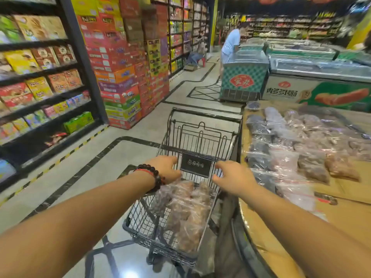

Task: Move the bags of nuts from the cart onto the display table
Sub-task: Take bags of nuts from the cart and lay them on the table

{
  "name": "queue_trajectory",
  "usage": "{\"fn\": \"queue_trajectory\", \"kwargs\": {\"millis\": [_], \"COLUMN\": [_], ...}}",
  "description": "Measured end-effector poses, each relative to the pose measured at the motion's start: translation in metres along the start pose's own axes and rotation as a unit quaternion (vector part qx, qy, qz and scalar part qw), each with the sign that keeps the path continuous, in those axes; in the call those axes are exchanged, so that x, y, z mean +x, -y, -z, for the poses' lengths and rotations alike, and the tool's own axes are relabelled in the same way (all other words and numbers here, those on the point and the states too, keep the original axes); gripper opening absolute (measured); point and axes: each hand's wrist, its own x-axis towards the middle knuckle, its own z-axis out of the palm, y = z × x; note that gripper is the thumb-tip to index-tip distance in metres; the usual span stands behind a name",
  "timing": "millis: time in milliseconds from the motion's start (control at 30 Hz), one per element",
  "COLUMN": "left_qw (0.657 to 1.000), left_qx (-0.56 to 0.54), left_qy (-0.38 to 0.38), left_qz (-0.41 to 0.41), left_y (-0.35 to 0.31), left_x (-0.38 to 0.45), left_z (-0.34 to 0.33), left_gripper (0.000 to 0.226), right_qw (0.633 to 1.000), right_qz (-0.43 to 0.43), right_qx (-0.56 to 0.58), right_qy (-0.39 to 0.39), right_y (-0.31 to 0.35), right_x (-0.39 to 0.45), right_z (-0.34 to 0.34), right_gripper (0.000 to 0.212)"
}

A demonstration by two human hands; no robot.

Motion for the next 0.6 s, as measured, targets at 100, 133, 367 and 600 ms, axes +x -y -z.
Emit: {"fn": "queue_trajectory", "kwargs": {"millis": [100, 133, 367, 600], "left_qw": [1.000, 1.000, 0.993, 0.982], "left_qx": [0.005, 0.004, 0.025, -0.043], "left_qy": [0.012, 0.023, 0.115, 0.184], "left_qz": [-0.001, -0.004, -0.016, -0.001], "left_y": [0.060, 0.075, 0.124, 0.129], "left_x": [0.018, 0.023, 0.082, 0.141], "left_z": [-0.007, -0.010, -0.053, -0.116], "left_gripper": [0.049, 0.045, 0.052, 0.054], "right_qw": [0.999, 0.999, 0.994, 0.979], "right_qz": [-0.011, -0.011, -0.049, -0.096], "right_qx": [0.007, 0.003, 0.000, 0.066], "right_qy": [0.033, 0.040, 0.102, 0.166], "right_y": [0.047, 0.060, 0.095, 0.084], "right_x": [0.028, 0.035, 0.067, 0.114], "right_z": [-0.032, -0.042, -0.095, -0.163], "right_gripper": [0.054, 0.053, 0.044, 0.056]}}
